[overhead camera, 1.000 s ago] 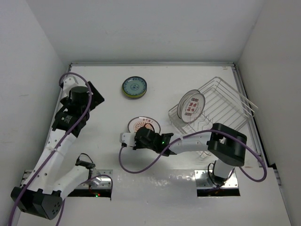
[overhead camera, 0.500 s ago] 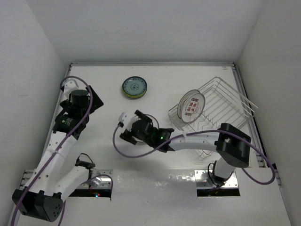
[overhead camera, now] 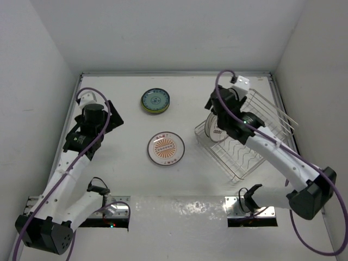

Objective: Unload the plates from the dish rack

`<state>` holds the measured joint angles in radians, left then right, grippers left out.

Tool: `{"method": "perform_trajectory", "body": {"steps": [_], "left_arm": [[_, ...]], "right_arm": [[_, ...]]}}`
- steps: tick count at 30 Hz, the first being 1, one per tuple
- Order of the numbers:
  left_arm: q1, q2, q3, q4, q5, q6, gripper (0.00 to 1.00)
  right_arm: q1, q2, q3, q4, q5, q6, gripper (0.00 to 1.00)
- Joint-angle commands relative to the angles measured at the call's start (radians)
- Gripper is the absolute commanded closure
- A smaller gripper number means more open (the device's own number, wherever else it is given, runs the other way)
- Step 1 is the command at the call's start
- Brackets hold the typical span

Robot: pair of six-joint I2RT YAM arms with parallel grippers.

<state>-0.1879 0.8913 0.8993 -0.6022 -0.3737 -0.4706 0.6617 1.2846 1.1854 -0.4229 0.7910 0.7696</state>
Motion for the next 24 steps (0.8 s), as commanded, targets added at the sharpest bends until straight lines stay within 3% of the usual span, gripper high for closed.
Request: {"method": "perform_trajectory", "body": {"steps": [1, 7, 12, 22, 24], "left_arm": [[0.015, 0.005, -0.007, 0.044, 0.041, 0.024, 0.0], [0.016, 0.008, -0.011, 0.044, 0.05, 0.027, 0.0], [0.016, 0.011, -0.011, 0.045, 0.053, 0.03, 0.0], [0.018, 0.012, -0.01, 0.045, 0.055, 0.035, 0.0], [0.018, 0.012, -0.011, 0.045, 0.056, 0.035, 0.0]], "right_arm": [[-0.092, -0.054, -0.07, -0.067, 0.044, 0.213, 0.33], [-0.174, -0.051, -0.11, -0.046, -0.012, 0.325, 0.41], [-0.185, -0.01, -0.138, 0.034, -0.053, 0.333, 0.44], [-0.183, 0.101, -0.136, 0.01, -0.081, 0.382, 0.48], [-0.185, 0.108, -0.144, 0.01, -0.072, 0.395, 0.53]]}}
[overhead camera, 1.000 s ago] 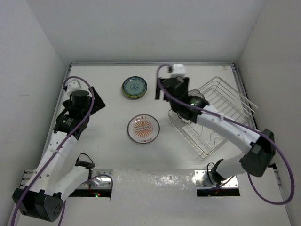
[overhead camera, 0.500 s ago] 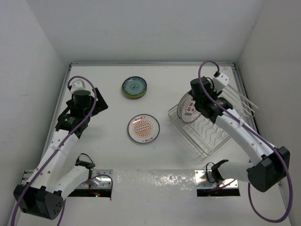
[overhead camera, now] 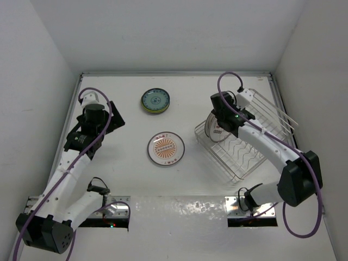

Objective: Unload the plates from the dish rack

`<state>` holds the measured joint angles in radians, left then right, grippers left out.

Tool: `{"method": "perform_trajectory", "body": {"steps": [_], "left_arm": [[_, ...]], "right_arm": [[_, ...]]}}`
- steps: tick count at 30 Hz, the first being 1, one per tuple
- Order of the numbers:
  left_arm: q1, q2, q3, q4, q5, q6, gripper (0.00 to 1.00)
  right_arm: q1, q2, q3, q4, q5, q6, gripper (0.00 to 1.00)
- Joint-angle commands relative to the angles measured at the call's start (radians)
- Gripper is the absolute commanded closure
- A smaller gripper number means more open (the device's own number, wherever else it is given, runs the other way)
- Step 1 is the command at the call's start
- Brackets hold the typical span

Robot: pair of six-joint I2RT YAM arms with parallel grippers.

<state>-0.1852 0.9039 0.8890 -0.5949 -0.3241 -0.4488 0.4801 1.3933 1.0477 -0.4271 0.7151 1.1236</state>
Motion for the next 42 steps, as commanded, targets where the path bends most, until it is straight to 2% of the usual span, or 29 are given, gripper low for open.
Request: {"method": "perform_trajectory", "body": {"steps": [1, 7, 20, 25, 30, 36, 37, 39, 40, 42], "left_arm": [[0.016, 0.001, 0.001, 0.038, 0.008, 0.013, 0.0], [0.018, 0.003, -0.001, 0.04, 0.011, 0.015, 0.0], [0.021, 0.009, -0.001, 0.041, 0.017, 0.016, 0.0], [0.021, 0.009, -0.001, 0.044, 0.026, 0.015, 0.0], [0.021, 0.007, 0.01, 0.049, 0.057, -0.002, 0.0], [0.021, -0.011, 0.04, 0.049, 0.138, -0.043, 0.0], [0.021, -0.011, 0.051, 0.047, 0.155, -0.053, 0.0], [0.021, -0.014, 0.091, 0.046, 0.245, -0.094, 0.0], [0.021, -0.017, 0.103, 0.049, 0.284, -0.114, 0.0], [0.021, -0.026, 0.136, 0.09, 0.429, -0.186, 0.0]], "right_arm": [[-0.003, 0.009, -0.012, 0.011, 0.01, 0.047, 0.55], [-0.003, 0.041, -0.012, -0.027, 0.035, 0.096, 0.64], [-0.003, -0.008, -0.025, -0.073, 0.053, 0.205, 1.0], [-0.003, -0.085, -0.081, -0.007, 0.029, 0.226, 1.0], [-0.003, -0.169, -0.045, 0.04, 0.01, 0.173, 1.0], [-0.002, -0.243, 0.081, 0.033, 0.009, -0.008, 1.0], [-0.001, -0.258, 0.098, 0.037, 0.003, -0.09, 1.0], [0.002, -0.269, 0.146, 0.074, -0.077, -0.218, 1.0], [0.003, -0.261, 0.165, 0.091, -0.121, -0.37, 1.0], [0.014, -0.231, 0.274, 0.073, -0.299, -0.538, 1.0]]}}
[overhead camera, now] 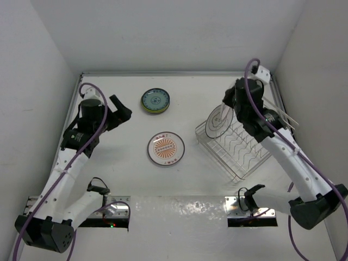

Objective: Unload the plates from the dish rack

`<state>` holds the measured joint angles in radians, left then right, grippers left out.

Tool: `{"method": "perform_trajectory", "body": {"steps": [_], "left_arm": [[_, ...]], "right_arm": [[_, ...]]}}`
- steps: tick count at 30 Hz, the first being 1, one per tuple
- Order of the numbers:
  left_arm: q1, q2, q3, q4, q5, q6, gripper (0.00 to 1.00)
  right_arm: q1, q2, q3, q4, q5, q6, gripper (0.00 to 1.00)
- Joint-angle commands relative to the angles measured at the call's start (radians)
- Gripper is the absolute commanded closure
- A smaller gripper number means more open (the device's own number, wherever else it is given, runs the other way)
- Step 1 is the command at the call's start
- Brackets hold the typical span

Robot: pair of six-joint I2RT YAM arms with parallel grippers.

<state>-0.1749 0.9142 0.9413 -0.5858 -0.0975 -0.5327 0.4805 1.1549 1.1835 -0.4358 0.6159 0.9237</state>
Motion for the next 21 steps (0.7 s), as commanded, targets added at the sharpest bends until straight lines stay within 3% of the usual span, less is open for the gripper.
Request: {"method": "perform_trajectory", "body": {"steps": [1, 3, 5, 8, 10, 16, 21], "left_arm": [[0.011, -0.04, 0.089, 0.101, 0.247, -0.136, 0.0], [0.012, -0.047, 0.099, 0.182, 0.376, -0.247, 0.0], [0.011, -0.048, 0.091, 0.284, 0.485, -0.368, 0.0], [0.009, -0.046, 0.064, 0.424, 0.579, -0.511, 0.0], [0.008, -0.04, 0.042, 0.5, 0.608, -0.559, 0.0], [0.005, 0.002, 0.001, 0.485, 0.64, -0.573, 0.0], [0.003, 0.031, -0.056, 0.409, 0.651, -0.507, 0.02]], "right_arm": [[0.041, 0.026, 0.172, 0.065, -0.261, -0.514, 1.0], [0.081, 0.075, 0.287, -0.015, -0.37, -0.7, 1.0], [0.194, 0.121, 0.394, -0.155, -0.389, -0.986, 1.0], [0.433, 0.178, 0.488, -0.358, -0.361, -1.309, 1.0], [0.525, 0.183, 0.444, -0.389, -0.268, -1.391, 1.0], [0.746, 0.126, 0.199, -0.097, -0.22, -1.574, 1.0], [0.793, 0.157, 0.142, 0.12, -0.202, -1.605, 1.0]]}}
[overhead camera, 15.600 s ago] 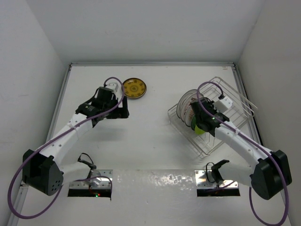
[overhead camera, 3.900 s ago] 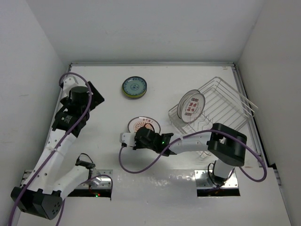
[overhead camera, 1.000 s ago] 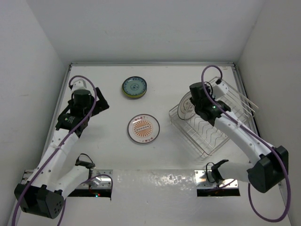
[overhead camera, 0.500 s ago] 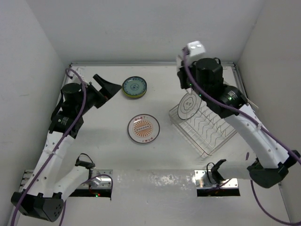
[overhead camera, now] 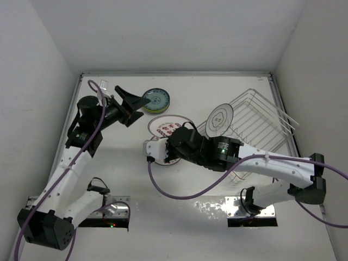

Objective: Unload the plates from the dish rack

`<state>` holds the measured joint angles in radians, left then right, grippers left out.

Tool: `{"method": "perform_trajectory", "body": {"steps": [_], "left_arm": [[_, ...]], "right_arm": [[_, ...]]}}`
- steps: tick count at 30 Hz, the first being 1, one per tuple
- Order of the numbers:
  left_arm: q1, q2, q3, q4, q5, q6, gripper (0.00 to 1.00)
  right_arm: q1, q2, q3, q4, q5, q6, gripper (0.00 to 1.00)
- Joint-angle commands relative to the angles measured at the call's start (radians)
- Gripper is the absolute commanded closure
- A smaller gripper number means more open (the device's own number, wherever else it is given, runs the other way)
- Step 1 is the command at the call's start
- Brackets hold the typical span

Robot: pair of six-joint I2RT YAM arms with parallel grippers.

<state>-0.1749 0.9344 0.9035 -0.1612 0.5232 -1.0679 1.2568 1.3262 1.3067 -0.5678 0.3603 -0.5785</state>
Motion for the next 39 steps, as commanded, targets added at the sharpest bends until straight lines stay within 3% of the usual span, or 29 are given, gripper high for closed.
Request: {"method": "perform_trajectory", "body": {"steps": [1, 9, 14, 15, 16, 17, 18, 20, 23, 24, 25, 27, 34, 37, 38, 39], "left_arm": [[0.002, 0.014, -0.029, -0.021, 0.031, 0.046, 0.03], [0.002, 0.032, -0.1, -0.057, -0.023, 0.118, 0.11], [0.0, 0.047, -0.129, 0.008, -0.011, 0.108, 0.95], [0.0, 0.05, -0.129, 0.003, -0.035, 0.121, 0.99], [0.0, 0.053, -0.129, -0.007, -0.058, 0.134, 1.0], [0.0, 0.053, -0.135, -0.012, -0.121, 0.161, 1.0], [0.0, 0.053, -0.156, -0.011, -0.152, 0.172, 1.0], [-0.001, 0.06, -0.19, 0.008, -0.225, 0.189, 1.0], [-0.009, 0.118, -0.28, 0.092, -0.285, 0.178, 1.0], [-0.015, 0.135, -0.293, 0.115, -0.293, 0.177, 1.0], [-0.026, 0.151, -0.299, 0.132, -0.31, 0.175, 1.0], [-0.064, 0.204, -0.307, 0.188, -0.331, 0.172, 1.0], [-0.163, 0.355, -0.301, 0.249, -0.373, 0.157, 1.0], [-0.193, 0.386, -0.304, 0.247, -0.388, 0.151, 0.73], [-0.207, 0.389, -0.305, 0.241, -0.394, 0.151, 0.51], [-0.212, 0.391, -0.305, 0.238, -0.402, 0.155, 0.4]], "right_arm": [[0.035, -0.009, 0.016, 0.269, 0.055, -0.124, 1.0], [0.112, 0.126, 0.051, 0.342, 0.193, -0.199, 1.0], [0.127, 0.136, 0.014, 0.413, 0.198, -0.179, 0.99], [0.127, 0.134, 0.006, 0.422, 0.204, -0.163, 0.9], [0.127, 0.13, -0.015, 0.44, 0.222, -0.152, 0.35], [0.125, 0.123, -0.033, 0.462, 0.241, -0.136, 0.1], [0.124, 0.102, -0.052, 0.52, 0.261, -0.092, 0.01], [0.115, 0.079, -0.098, 0.565, 0.336, -0.035, 0.01], [0.022, 0.053, -0.069, 0.573, 0.455, 0.263, 0.01], [-0.017, 0.048, -0.046, 0.466, 0.466, 0.348, 0.01], [-0.058, 0.045, 0.0, 0.403, 0.447, 0.537, 0.01], [-0.199, 0.019, 0.022, 0.268, 0.376, 0.694, 0.01], [-0.339, -0.036, -0.034, 0.185, 0.324, 0.815, 0.01], [-0.45, -0.021, -0.024, 0.114, 0.203, 0.91, 0.01], [-0.524, -0.015, -0.024, 0.091, 0.153, 0.961, 0.01], [-0.562, -0.009, -0.027, 0.085, 0.053, 0.988, 0.01]]}}
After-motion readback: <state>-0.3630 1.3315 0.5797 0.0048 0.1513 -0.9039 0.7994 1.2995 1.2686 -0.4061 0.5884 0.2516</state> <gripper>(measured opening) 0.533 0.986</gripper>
